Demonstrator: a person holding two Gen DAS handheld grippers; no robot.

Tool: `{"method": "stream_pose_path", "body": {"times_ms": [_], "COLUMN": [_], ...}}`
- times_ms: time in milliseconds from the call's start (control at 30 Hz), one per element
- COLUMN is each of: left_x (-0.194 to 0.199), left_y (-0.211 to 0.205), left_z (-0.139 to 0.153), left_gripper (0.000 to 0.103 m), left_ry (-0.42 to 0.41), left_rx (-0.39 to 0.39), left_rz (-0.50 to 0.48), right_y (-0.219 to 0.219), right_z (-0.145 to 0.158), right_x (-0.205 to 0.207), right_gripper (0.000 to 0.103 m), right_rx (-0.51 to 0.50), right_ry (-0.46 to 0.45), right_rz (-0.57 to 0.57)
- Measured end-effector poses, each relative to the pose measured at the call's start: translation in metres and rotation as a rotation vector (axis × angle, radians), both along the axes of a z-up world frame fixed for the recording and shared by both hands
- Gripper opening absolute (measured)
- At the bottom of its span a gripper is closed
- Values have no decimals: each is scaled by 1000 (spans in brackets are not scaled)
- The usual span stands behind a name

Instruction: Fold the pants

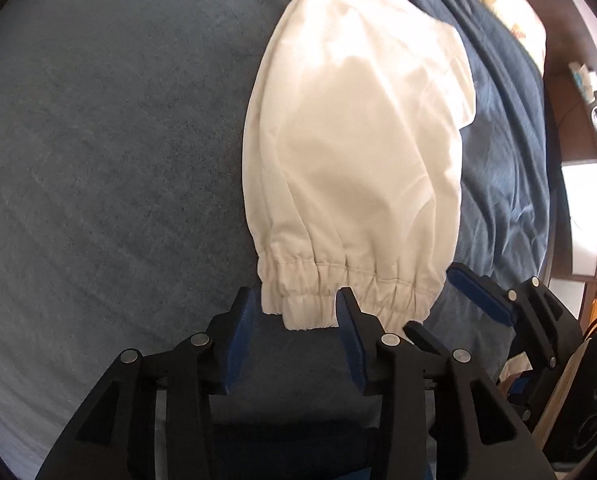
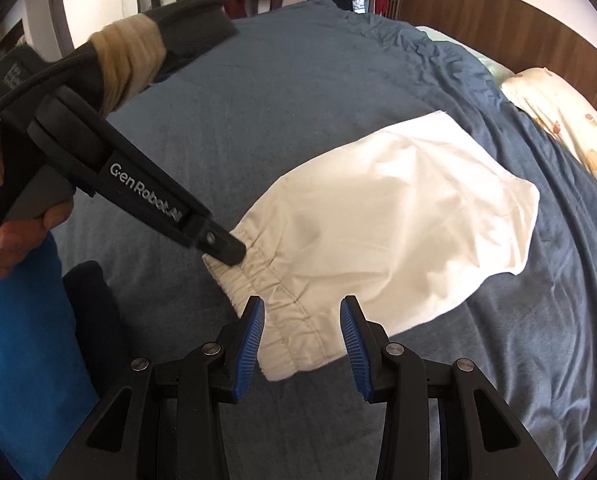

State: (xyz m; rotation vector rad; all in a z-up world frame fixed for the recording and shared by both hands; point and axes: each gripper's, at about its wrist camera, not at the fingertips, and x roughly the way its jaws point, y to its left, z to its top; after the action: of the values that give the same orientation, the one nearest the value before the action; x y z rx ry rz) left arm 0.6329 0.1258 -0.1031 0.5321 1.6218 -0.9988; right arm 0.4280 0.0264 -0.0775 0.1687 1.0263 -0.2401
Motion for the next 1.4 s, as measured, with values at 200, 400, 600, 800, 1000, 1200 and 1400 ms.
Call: {"method": "stream_pose_path", "body": {"times_ms": [200,400,600,800,1000,1200,1400], "left_x": [4,10,15,10,9,14,29], "left_y": [-16,-19,-19,-22,-18,-9,4], "left_z": [-14,-40,-53,-54,-35,-29,-27], "left_gripper": [45,45,52,37,30,28,27], "left_ry": [28,141,193,201,187,178,183], "left_rx": [-12,20,31,24,-15,-6,3], "left_rz": [-111,-144,-150,-124,-123,-56,24], "right_y": [2,-3,-5,-6,-5,-4,-2], "right_z": [-10,-21,-28,-33,-28,-27,-19], "right_x": [7,9,10,9,11,13,18], "right_gripper": [41,41,41,41,41,41,41], "right_rx": [16,41,61,66,60,71,87], "right_ry": [31,71,104,117,105,97,62], "right_rz": [1,-37,-61,-55,-52,-43,-37]}}
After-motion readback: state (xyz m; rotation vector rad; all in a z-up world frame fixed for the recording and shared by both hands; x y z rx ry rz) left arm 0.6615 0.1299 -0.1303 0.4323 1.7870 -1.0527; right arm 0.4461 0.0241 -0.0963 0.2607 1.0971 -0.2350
